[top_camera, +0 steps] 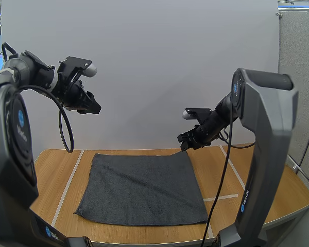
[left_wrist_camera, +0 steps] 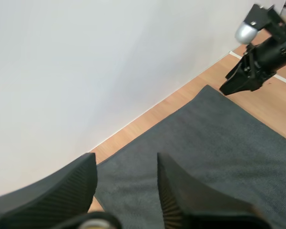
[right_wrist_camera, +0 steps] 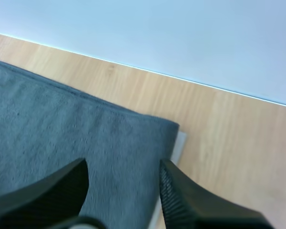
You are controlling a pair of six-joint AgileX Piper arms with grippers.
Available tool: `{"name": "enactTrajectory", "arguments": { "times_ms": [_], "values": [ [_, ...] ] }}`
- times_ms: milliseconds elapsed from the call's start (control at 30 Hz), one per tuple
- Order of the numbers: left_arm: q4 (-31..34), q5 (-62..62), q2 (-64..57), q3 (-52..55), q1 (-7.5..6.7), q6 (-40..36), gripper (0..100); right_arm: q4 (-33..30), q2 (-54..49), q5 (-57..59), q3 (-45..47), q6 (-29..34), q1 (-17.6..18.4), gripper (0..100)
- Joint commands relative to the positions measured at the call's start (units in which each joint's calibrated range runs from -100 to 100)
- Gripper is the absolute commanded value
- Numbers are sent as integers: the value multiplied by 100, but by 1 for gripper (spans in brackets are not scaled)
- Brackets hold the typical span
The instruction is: Fold the towel
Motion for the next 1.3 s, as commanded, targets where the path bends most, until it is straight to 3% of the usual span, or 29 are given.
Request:
{"name": "enactTrajectory", "arguments": {
  "times_ms": [0, 500, 667, 800, 1000, 1067, 1133, 1167, 1267],
  "values": [
    [-105, 116, -367, -34, 16, -244, 68, 200, 687, 375, -626, -23, -20, 76],
    [-84, 116, -653, -34, 16, -446, 68, 118, 1333, -407, -757, -437, -20, 76],
    [-84, 116, -653, -34, 16, -469, 68, 153, 1501, -407, -975, -445, -20, 76],
    [-84, 116, -653, -34, 16, -503, 68, 222, 1619, -187, -1253, -435, -20, 84],
    [-84, 116, -653, -34, 16, -594, 68, 439, 1763, 233, -1392, -429, -20, 84],
    [-84, 116, -653, -34, 16, -642, 74, 463, 1820, 350, -1392, -429, -20, 84],
    [-121, 116, -653, -34, 16, -642, 95, 463, 1877, 412, -1392, -429, -20, 85],
    [-134, 116, -653, -34, 16, -642, 100, 463, 1910, 430, -1392, -416, -20, 87],
    [-134, 116, -653, -34, 16, -642, 100, 476, 1956, 452, -1392, -328, -20, 95]
  ]
}}
